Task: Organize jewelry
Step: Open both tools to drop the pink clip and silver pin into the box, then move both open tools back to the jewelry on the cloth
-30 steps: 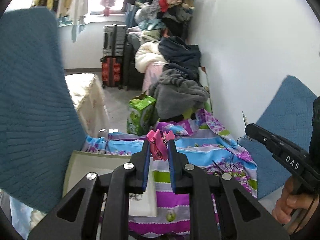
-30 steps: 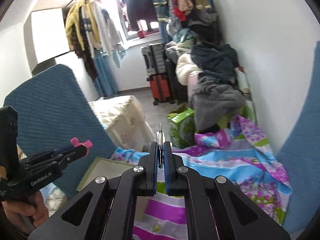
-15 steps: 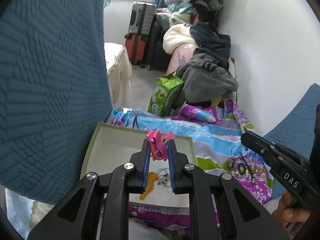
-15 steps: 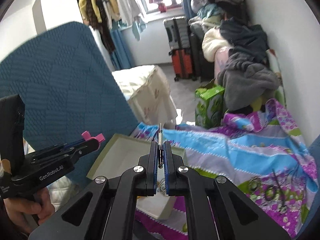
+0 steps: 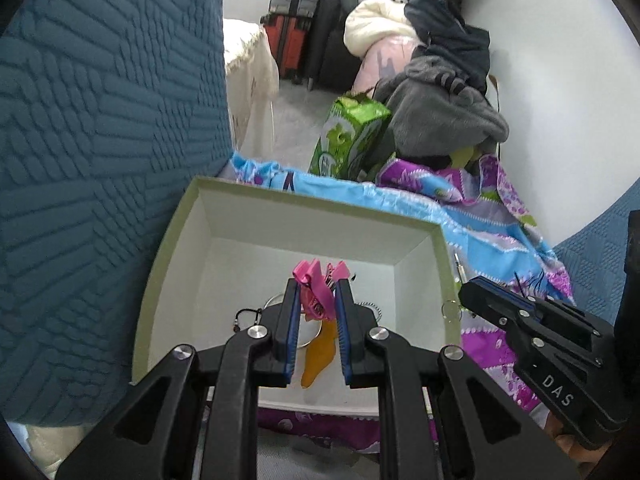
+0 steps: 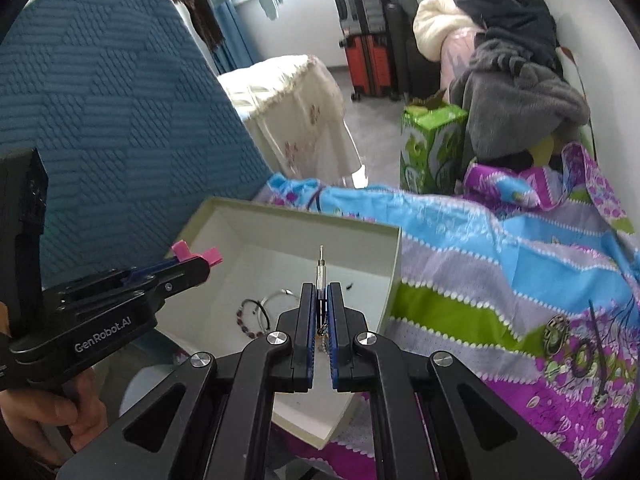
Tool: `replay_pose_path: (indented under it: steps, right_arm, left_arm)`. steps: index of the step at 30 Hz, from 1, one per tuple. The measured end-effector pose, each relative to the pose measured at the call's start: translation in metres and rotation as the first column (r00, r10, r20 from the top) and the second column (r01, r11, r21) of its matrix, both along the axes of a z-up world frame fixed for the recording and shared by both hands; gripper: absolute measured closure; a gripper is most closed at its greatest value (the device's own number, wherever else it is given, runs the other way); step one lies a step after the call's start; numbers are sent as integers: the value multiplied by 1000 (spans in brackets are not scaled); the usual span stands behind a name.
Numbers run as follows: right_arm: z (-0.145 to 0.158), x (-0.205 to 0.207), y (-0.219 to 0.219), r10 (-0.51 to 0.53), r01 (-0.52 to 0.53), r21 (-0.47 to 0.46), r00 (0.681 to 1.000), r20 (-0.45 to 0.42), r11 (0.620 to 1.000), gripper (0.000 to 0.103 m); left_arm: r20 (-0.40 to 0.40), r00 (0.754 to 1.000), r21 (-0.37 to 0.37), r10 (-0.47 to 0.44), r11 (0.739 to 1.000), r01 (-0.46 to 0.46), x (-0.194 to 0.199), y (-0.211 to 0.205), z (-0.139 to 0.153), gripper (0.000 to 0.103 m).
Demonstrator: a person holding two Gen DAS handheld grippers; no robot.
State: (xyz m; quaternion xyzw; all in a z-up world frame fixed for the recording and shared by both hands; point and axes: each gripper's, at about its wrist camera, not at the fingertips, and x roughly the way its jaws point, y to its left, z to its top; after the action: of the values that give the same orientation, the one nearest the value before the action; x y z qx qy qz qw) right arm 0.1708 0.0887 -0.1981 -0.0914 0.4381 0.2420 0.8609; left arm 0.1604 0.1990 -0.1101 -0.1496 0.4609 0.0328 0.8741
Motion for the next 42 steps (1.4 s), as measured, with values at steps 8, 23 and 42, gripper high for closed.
replay_pose_path:
  steps: [8,23,42]
  right_arm:
    - [-20,4,-1,1,-2,-29,999,-41,1000,99]
    - [41,-8,-23,21,-22,43,999,34,999,82]
    - [150,-50,-106,-23,-4,102,966,258,995,79]
  left_arm:
    - [-33,999,-19,-14,1000,14,2,-2,-11,86]
    - [81,996,36,44,998,-47,-14,-11,51,51]
    - [275,960,83,-42,996,20,-38,-91,141,51]
